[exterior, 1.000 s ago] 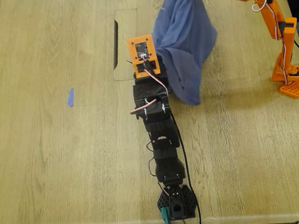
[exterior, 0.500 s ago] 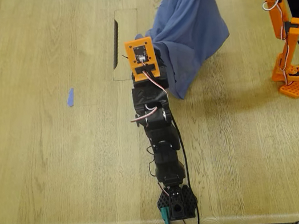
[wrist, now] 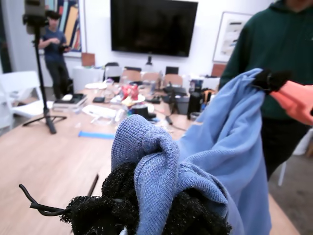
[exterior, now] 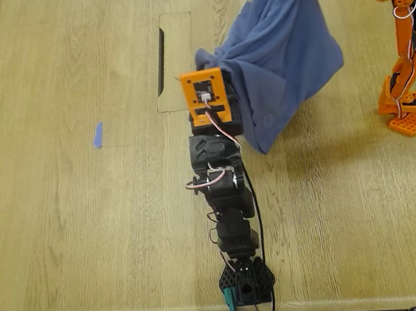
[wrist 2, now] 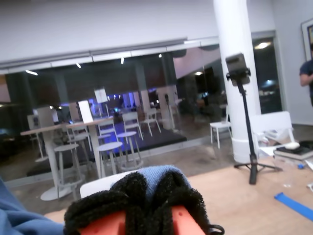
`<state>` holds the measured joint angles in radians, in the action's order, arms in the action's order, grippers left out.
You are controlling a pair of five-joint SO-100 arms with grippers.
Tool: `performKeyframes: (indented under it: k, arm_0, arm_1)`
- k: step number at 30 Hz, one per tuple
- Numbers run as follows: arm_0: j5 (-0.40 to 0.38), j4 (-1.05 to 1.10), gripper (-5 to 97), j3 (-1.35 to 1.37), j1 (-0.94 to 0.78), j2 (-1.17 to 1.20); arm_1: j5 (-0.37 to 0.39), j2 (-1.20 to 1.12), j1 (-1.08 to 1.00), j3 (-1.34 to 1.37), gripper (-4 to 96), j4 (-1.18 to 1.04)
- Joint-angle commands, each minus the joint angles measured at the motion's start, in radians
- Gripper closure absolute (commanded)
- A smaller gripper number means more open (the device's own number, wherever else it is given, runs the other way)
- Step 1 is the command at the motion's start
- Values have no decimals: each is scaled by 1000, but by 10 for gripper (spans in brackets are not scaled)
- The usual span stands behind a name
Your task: Fold a T-shirt
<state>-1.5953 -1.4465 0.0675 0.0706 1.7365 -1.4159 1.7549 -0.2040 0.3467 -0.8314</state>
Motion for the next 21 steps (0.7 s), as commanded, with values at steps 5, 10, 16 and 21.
performKeyframes:
  k: [5, 10, 16, 21]
  arm_0:
    - [0, 110, 918, -8, 55, 87]
    - [8, 187, 918, -9, 95, 89]
    - [12, 229, 919, -9, 141, 100]
    - [14, 169, 919, -9, 236, 112]
  arm_1:
    - [-23, 86, 41, -2, 868, 60]
    - [-40, 126, 81, -2, 867, 51]
    - [-67, 163, 140, 0, 863, 43]
    - [-94, 209, 241, 2, 861, -31]
